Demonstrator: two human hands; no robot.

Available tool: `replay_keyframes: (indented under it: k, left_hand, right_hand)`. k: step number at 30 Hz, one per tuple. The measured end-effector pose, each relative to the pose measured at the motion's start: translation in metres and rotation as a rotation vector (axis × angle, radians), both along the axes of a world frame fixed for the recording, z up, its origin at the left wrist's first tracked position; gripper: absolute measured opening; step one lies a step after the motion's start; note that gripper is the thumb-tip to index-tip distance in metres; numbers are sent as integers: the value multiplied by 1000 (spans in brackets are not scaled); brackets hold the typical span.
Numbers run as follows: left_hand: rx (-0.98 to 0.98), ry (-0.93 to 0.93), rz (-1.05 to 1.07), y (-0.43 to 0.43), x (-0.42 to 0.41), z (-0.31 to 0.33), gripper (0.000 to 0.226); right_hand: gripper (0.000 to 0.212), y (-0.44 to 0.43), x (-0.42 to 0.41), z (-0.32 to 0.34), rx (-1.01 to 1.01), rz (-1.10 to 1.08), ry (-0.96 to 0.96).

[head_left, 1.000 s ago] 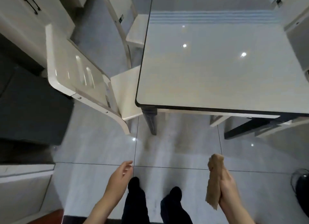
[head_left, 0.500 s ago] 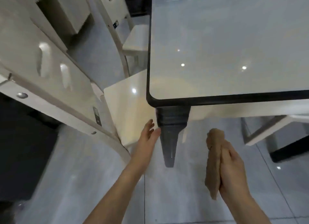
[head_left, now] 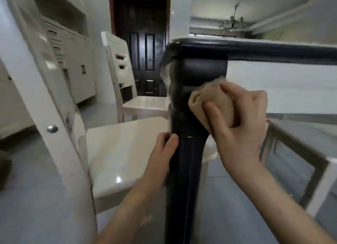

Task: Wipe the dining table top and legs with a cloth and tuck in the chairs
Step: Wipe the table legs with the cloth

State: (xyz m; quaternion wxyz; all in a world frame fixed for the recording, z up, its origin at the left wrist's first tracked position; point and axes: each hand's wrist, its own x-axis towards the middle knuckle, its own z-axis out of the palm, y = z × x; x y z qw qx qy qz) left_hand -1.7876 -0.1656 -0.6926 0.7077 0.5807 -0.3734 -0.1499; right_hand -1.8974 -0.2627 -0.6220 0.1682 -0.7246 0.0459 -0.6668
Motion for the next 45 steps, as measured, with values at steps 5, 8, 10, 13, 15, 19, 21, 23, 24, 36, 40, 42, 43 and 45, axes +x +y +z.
replay_keyframes:
  k: [5,8,10,13,15,19,21,23,24,36,40,42,43,45]
  left_hand:
    - [-56,-9,-64,0,4,-10,38]
    - [-122,66,-79,1,3,-11,43]
    - [-119,78,-78,3,2,-11,34]
    - [-97,81,-102,6,1,-9,31]
    - [-91,82,-118,9,-1,-8,33]
    - [-111,89,-133,11,0,-9,33]
    - [-119,89,-137,10,2,-11,30]
    - [-128,89,-135,10,4,-13,24]
    - [-135,92,-138,9,6,-14,23]
    - [-174,88,-150,6,11,-14,38]
    - [-173,97,-169,4,11,-14,36]
    - [-168,114,-178,4,11,-15,36]
    - [-172,114,-175,4,11,-16,38]
    - [-182,107,-175,4,12,-16,43]
  right_hand:
    - [35,-18,31,5,-266,-188,-142]
    - [32,-16,28,-47,-303,-149,-65]
    - [37,-15,18,-62,-407,-194,43]
    - [36,-17,15,-18,-495,-246,62]
    - [29,-16,19,16,-474,-289,10]
    - [27,-16,25,-7,-395,-260,1]
    - [33,-19,16,-48,-515,-264,94]
    - [38,-22,7,-70,-644,-266,172]
    - [37,-23,5,-66,-675,-258,183]
    - [37,-18,14,-79,-499,-223,137]
    - [29,-18,18,-19,-452,-266,38]
    - [28,-17,23,9,-367,-304,-27]
    - [28,-16,26,11,-338,-289,-46]
    - [28,-15,26,-16,-327,-203,-57]
